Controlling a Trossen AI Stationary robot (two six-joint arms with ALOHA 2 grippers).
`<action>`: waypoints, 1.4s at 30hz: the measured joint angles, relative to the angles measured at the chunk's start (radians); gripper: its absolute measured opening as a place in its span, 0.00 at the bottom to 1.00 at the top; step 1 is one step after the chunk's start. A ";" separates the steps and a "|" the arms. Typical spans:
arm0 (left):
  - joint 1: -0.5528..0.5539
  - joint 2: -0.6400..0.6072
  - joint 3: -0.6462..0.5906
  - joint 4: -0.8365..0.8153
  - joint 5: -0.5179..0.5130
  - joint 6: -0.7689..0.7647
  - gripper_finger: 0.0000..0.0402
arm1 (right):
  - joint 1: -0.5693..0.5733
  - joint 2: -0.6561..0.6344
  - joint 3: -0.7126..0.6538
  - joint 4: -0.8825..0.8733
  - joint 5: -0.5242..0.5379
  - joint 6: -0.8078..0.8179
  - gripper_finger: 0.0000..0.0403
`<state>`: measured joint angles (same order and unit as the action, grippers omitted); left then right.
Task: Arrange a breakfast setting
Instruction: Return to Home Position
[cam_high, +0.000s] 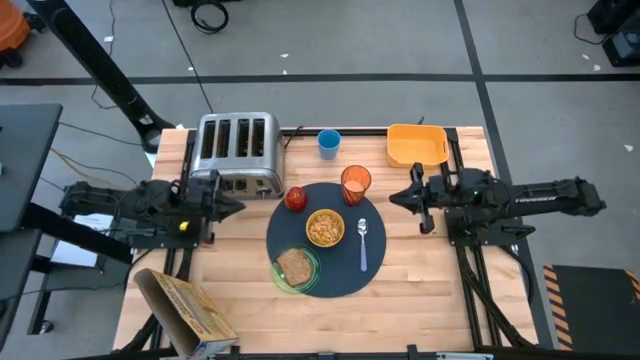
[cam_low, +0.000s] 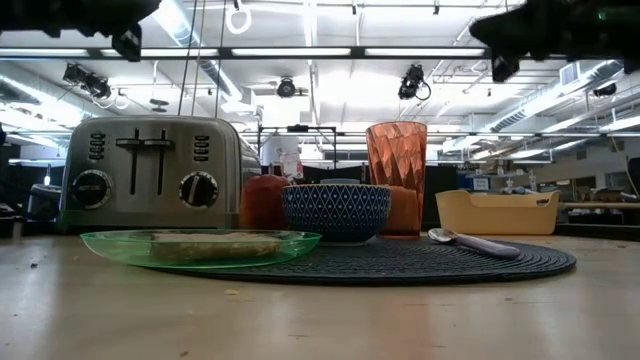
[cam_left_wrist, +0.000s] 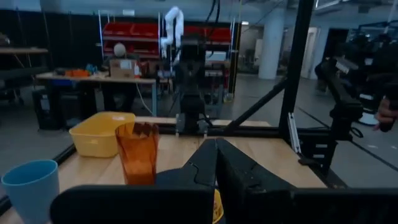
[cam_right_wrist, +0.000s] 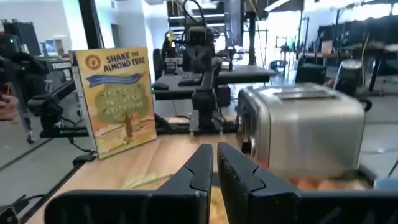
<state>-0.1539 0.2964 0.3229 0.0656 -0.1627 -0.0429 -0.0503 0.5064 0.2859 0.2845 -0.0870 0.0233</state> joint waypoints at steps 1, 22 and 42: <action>0.000 -0.023 -0.016 0.003 0.000 0.008 0.04 | -0.001 -0.012 -0.023 0.009 -0.001 0.015 0.08; 0.000 -0.294 -0.252 -0.066 -0.049 -0.053 0.04 | -0.016 -0.504 -0.279 -0.252 0.156 0.064 0.08; 0.099 -0.289 -0.315 -0.020 0.218 0.040 0.04 | -0.019 -0.447 -0.279 -0.257 0.142 0.061 0.08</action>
<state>-0.0548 0.0074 0.0080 0.0457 0.0557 -0.0032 -0.0696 0.0593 0.0067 0.0274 0.0547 0.0843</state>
